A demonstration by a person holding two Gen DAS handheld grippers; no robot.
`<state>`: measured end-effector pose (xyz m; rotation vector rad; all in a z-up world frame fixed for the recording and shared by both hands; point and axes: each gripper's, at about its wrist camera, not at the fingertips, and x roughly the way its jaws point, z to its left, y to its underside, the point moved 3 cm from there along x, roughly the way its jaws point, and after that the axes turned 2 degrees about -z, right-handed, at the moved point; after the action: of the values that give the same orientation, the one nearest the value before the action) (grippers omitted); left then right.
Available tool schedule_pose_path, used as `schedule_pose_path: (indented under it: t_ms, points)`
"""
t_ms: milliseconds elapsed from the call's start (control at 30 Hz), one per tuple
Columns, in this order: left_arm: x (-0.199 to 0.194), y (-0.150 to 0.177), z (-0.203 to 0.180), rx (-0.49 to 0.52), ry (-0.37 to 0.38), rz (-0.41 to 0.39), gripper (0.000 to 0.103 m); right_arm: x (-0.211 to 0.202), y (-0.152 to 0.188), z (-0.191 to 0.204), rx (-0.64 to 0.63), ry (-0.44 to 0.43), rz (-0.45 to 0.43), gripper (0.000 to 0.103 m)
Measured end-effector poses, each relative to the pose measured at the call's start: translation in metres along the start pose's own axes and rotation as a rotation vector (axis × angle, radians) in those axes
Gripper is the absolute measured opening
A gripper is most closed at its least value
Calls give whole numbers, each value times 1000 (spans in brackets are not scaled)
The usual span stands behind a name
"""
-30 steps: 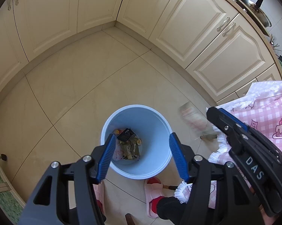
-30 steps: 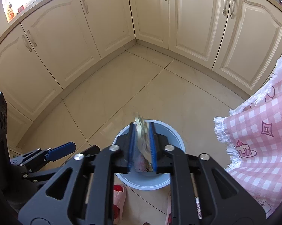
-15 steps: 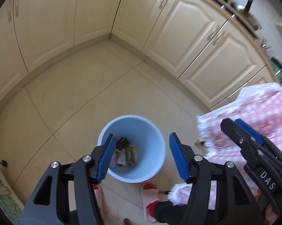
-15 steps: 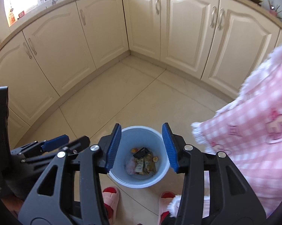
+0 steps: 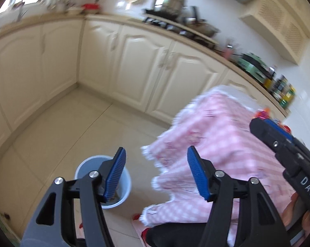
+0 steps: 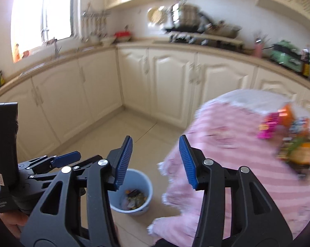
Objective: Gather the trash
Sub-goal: 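Grasp the leafy orange peel with the left tool while the right tool grasps the clear plastic bag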
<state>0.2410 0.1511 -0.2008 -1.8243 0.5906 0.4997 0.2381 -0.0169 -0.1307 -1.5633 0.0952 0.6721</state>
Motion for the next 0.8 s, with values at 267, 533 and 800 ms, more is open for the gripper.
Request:
schedule_pose_path:
  t_ms: [267, 533, 800]
  points:
    - [-2, 2, -143, 214, 208, 54, 62, -96, 8, -124, 131, 217, -113, 52]
    - [29, 17, -252, 370, 307, 119, 66, -137, 38, -241, 315, 400, -128, 58]
    - [70, 15, -307, 450, 281, 144, 66, -126, 56, -293, 467, 396, -90, 69]
